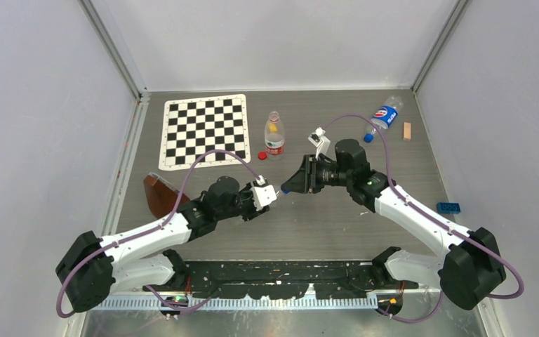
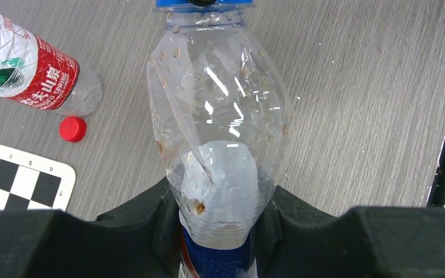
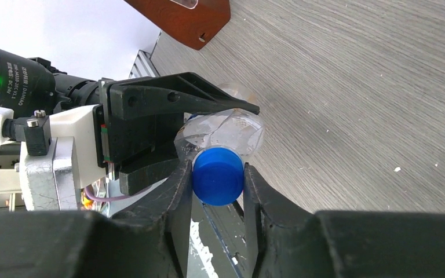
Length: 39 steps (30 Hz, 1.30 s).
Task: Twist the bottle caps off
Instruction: Unscrew the bottle cap from the plastic bottle.
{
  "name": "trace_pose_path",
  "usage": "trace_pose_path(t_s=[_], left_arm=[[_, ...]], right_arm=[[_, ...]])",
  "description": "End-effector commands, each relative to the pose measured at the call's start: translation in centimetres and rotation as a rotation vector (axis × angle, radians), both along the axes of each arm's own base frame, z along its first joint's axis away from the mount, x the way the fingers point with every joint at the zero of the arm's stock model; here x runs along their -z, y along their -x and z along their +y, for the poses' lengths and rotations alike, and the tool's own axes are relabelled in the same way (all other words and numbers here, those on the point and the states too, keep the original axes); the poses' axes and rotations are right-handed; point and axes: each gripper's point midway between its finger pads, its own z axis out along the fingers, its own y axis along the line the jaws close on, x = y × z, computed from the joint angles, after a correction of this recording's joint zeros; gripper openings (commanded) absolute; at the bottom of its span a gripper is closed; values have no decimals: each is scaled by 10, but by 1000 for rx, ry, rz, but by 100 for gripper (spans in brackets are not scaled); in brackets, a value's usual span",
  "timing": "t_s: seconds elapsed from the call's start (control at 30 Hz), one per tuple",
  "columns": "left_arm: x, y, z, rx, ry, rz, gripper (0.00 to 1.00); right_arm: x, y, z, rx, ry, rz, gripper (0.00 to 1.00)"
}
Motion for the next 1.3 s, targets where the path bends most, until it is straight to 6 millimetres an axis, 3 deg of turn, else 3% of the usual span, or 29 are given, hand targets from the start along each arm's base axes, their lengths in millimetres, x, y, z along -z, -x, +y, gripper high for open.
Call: trace_pose_path(t_s=[0.0, 0.1, 0.2, 0.27, 0.43, 0.57, 0.7, 1.1, 1.23, 1.27], left_arm=[[-17, -4, -6, 8, 52, -55, 5], [-17, -3, -7, 11, 54, -54, 5], [-17, -1, -8, 21, 62, -44, 5], [-20, 5, -11, 46, 75, -14, 5], [-30, 32, -20, 204, 149, 150, 5], [-38, 46, -18, 296, 187, 254, 6], [-44, 59, -19, 365, 216, 314, 6], [-69, 97, -21, 584, 251, 460, 9], [-69, 94, -21, 562, 245, 442, 9], [-65, 86, -20, 517, 234, 418, 9]], right_arm=[[-24, -1, 8, -42, -74, -76, 27], [-24, -1, 7, -36, -73, -82, 22], [-22, 0, 7, -51, -66, -101, 4], [-18, 7, 6, -91, -63, -126, 1], [-15, 26, -1, -190, -66, -249, 1], [-35, 42, -5, -254, -119, -391, 1], [-38, 50, -12, -287, -101, -477, 1], [-34, 52, -19, -326, -37, -590, 1], [-33, 47, -20, -303, -18, -601, 1], [-38, 37, -22, -242, -7, -616, 2]])
